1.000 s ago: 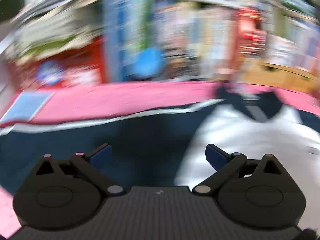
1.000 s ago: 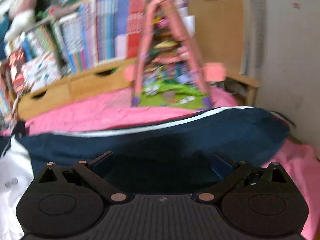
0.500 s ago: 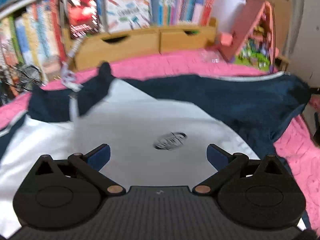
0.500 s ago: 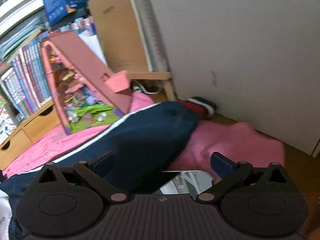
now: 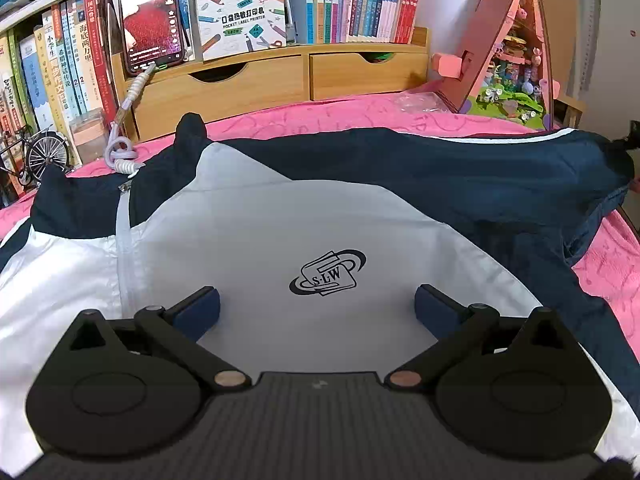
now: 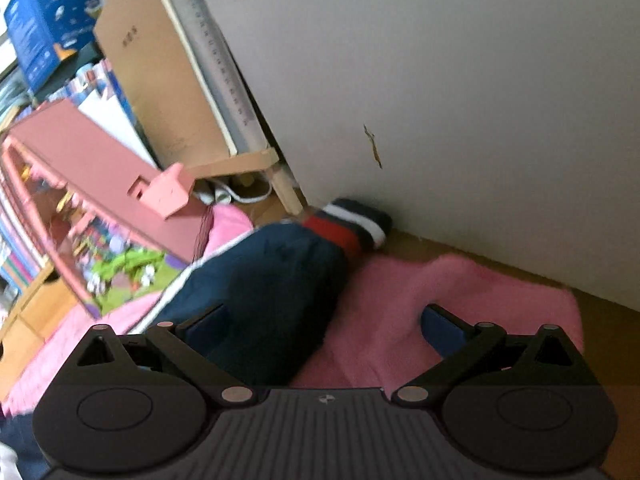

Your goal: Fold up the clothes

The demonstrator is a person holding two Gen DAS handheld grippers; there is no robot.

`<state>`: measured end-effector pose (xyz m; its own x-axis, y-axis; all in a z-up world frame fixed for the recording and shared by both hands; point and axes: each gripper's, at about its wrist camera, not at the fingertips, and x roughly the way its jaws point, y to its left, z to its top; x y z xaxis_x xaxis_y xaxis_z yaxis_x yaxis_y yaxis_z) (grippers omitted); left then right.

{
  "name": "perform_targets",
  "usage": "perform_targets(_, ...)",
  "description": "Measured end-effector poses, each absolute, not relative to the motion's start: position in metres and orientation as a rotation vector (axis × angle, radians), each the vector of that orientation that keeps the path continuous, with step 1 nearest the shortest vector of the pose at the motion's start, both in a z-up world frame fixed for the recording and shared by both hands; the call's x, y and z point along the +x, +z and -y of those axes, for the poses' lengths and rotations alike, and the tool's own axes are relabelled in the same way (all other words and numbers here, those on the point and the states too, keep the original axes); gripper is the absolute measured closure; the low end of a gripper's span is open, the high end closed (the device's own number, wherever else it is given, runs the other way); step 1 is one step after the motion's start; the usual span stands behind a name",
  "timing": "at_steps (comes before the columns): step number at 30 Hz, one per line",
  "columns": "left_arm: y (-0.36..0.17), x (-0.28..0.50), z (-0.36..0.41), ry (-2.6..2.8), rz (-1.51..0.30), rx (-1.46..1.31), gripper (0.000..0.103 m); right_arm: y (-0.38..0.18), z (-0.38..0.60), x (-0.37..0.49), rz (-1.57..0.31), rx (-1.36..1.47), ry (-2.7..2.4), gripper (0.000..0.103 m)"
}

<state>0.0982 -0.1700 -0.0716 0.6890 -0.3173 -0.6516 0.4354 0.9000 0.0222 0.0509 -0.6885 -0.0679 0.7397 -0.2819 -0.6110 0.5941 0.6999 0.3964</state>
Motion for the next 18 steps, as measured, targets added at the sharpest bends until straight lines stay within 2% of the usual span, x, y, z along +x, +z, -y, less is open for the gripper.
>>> perform_targets(3,-0.072,0.1,0.171,-0.423,-0.693,0.179,0.0,-0.068,0.694,0.068,-0.559,0.627,-0.541,0.004)
perform_targets(4,-0.072,0.1,0.171,-0.423,-0.694,0.178,0.0,-0.066,0.692,0.075,-0.583,0.586,-0.576,0.017)
perform_targets(5,-0.072,0.1,0.17,-0.423,-0.694,0.177,0.0,-0.062,0.686,0.082,-0.619,0.517,-0.62,0.055)
perform_targets(6,-0.073,0.101,0.17,-0.424,-0.694,0.176,0.0,-0.059,0.68,0.088,-0.648,0.458,-0.634,0.076)
perform_targets(7,-0.072,0.1,0.17,-0.423,-0.694,0.176,0.0,-0.055,0.672,0.092,-0.664,0.43,-0.612,0.08)
perform_targets(11,-0.073,0.101,0.17,-0.423,-0.694,0.175,0.0,-0.026,0.63,0.087,-0.596,0.349,-0.526,0.081)
perform_targets(15,-0.071,0.1,0.165,-0.355,-0.68,0.157,0.0,0.012,0.576,0.086,-0.52,0.395,-0.289,0.081)
perform_targets(18,-0.056,0.095,0.13,-0.245,-0.624,0.11,0.004,0.035,0.506,0.094,-0.497,0.354,-0.087,0.081)
